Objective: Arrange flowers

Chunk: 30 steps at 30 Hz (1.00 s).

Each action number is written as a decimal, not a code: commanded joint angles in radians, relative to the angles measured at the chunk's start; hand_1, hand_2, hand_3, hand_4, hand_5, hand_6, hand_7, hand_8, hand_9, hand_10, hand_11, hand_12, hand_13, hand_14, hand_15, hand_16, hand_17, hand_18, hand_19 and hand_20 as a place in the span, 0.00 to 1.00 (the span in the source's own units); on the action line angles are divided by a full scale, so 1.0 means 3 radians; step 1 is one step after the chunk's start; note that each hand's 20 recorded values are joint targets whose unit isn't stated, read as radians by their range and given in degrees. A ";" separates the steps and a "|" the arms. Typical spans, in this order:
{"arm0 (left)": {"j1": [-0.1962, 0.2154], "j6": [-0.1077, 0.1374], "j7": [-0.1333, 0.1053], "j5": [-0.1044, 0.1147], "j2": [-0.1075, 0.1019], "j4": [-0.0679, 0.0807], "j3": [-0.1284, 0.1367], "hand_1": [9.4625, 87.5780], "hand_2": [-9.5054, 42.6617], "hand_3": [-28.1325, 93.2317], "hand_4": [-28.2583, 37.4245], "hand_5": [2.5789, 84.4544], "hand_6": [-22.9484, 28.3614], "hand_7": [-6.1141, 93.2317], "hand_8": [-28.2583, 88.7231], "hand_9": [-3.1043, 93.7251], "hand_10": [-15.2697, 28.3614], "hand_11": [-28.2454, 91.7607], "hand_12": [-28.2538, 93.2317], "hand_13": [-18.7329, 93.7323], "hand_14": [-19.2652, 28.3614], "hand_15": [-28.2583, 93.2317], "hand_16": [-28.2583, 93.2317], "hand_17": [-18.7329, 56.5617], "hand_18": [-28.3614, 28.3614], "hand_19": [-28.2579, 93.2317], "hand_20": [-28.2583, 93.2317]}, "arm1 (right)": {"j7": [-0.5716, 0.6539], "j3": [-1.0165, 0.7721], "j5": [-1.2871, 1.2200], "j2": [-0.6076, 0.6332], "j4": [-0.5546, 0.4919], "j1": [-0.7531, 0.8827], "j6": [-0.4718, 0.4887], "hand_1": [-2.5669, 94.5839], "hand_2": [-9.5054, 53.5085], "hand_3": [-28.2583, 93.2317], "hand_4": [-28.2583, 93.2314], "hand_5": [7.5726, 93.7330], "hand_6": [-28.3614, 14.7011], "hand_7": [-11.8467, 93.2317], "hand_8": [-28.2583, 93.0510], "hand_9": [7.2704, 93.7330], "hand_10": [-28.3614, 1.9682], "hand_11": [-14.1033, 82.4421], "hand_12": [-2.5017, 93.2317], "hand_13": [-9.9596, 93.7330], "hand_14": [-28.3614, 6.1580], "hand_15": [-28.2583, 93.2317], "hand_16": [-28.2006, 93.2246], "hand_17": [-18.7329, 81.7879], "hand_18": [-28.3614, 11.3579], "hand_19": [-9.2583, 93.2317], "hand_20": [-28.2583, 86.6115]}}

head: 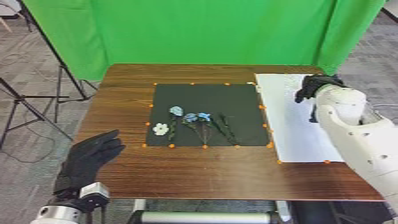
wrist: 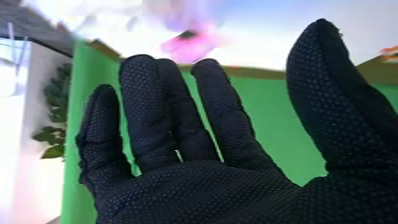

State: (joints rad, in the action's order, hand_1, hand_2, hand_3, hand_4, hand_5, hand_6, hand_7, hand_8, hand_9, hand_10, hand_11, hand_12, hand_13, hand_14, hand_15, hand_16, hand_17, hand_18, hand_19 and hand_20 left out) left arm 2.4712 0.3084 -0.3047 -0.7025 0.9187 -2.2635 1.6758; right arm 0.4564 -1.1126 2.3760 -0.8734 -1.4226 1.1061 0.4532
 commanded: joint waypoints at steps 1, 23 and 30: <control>0.0016 -0.0039 0.0015 0.0016 0.0027 0.0017 -0.0006 0.27 0.30 0.89 0.29 0.59 0.76 0.21 0.17 0.47 0.88 0.58 0.32 0.45 1.00 0.75 0.13 0.16 0.90 0.75 0.37 | 0.0241 -0.0025 -0.0036 0.0153 -0.0087 0.0144 -0.0075 0.29 0.00 0.95 0.00 0.41 0.51 0.26 0.14 0.40 0.35 0.34 0.21 0.41 0.28 0.89 0.36 0.25 0.13 0.79 0.68; -0.0025 -0.0098 0.0108 -0.0025 0.0045 0.0032 0.0003 0.27 0.30 0.89 0.29 0.59 0.76 0.21 0.17 0.47 0.88 0.58 0.32 0.45 1.00 0.75 0.13 0.16 0.90 0.74 0.37 | 0.0221 -0.0338 -0.0217 0.0445 -0.0274 0.0621 -0.0744 0.29 0.00 0.95 0.00 0.43 0.55 0.29 0.12 0.41 0.41 0.36 0.20 0.44 0.32 0.90 0.36 0.26 0.13 0.79 0.69; -0.0020 -0.0048 0.0024 0.0032 -0.0034 0.0033 -0.0027 0.27 0.30 0.89 0.29 0.59 0.76 0.21 0.17 0.47 0.88 0.58 0.32 0.45 1.00 0.75 0.13 0.16 0.90 0.75 0.37 | 0.0227 -0.0305 -0.0114 0.0391 -0.0209 0.0606 -0.0564 0.29 0.00 0.95 0.00 0.43 0.54 0.29 0.12 0.41 0.39 0.35 0.21 0.43 0.31 0.89 0.36 0.26 0.13 0.78 0.69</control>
State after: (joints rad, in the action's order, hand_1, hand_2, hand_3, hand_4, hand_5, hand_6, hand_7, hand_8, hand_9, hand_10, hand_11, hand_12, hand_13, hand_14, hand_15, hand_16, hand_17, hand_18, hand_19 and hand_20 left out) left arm 2.4564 0.2894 -0.2785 -0.7058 0.9250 -2.2568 1.6769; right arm 0.5099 -1.2138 2.3153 -0.7467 -1.5076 1.2940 0.3105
